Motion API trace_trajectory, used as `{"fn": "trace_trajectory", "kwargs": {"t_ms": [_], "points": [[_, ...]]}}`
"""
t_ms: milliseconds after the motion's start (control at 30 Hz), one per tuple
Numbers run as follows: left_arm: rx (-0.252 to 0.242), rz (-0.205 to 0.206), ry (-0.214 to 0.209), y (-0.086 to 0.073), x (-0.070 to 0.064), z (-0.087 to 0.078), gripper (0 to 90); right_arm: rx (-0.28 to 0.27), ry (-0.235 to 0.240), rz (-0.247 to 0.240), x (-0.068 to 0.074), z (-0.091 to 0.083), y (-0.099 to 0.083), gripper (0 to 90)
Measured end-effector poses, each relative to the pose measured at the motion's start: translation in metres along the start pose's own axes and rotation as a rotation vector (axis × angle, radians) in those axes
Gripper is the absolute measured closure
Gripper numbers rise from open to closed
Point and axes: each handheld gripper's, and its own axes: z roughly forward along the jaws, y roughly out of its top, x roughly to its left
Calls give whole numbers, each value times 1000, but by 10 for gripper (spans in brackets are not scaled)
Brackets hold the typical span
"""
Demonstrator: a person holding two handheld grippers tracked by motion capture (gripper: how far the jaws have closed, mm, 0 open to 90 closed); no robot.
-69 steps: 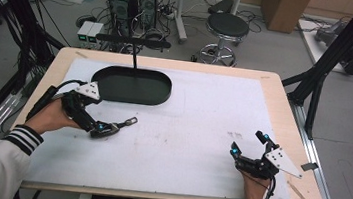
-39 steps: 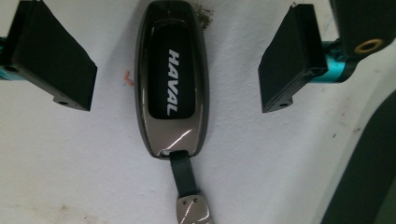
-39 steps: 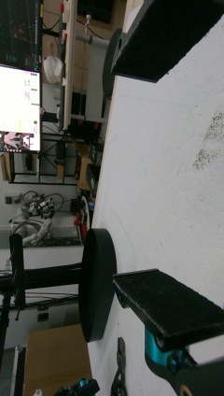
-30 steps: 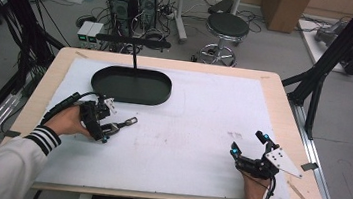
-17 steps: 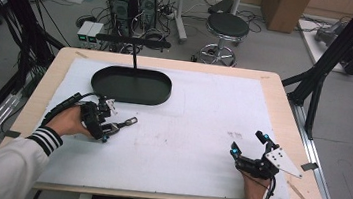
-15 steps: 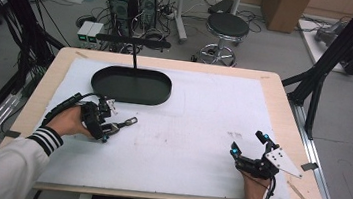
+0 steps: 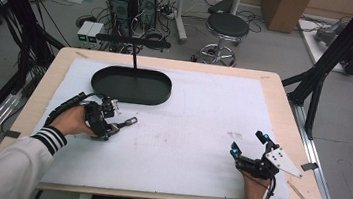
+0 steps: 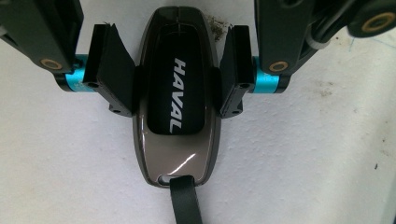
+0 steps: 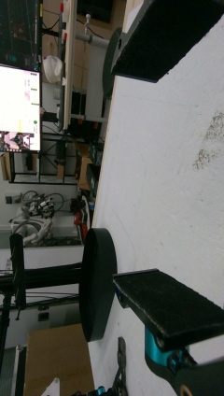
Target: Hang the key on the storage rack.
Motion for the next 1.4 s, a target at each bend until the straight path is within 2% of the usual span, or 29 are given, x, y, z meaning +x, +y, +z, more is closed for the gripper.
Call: {"fn": "trace_trajectory", "kwargs": {"t_ms": [267, 467, 567, 633, 733, 900, 933, 1000, 1267, 1400], "points": [[0, 0, 8, 0, -1, 0, 484, 5, 1, 6, 1, 0, 0, 17], [1, -42, 14, 1, -2, 0, 487, 3, 0, 5, 1, 0, 0, 17], [3, -29, 30, 1, -5, -1, 488, 0, -1, 3, 0, 0, 0, 17], [-8, -55, 22, 1, -5, -3, 489, -1, -1, 3, 0, 0, 0, 17], [-56, -66, 58, -1, -4, -11, 489, -1, 0, 1, 0, 0, 0, 17], [-180, -116, 73, -8, -1, -29, 489, 0, -1, 0, 0, 0, 0, 17], [-198, -115, 80, -10, 0, -34, 489, -2, -1, -1, 0, 0, 0, 17], [-246, -148, 60, -14, 4, -41, 488, -1, -1, -1, 0, 0, 0, 17], [-419, -238, 84, -34, 14, -69, 488, -2, 0, -1, 1, 0, 0, 17], [-492, -285, 108, -43, 20, -83, 487, 1, 1, 3, 1, 0, 0, 17]]}}
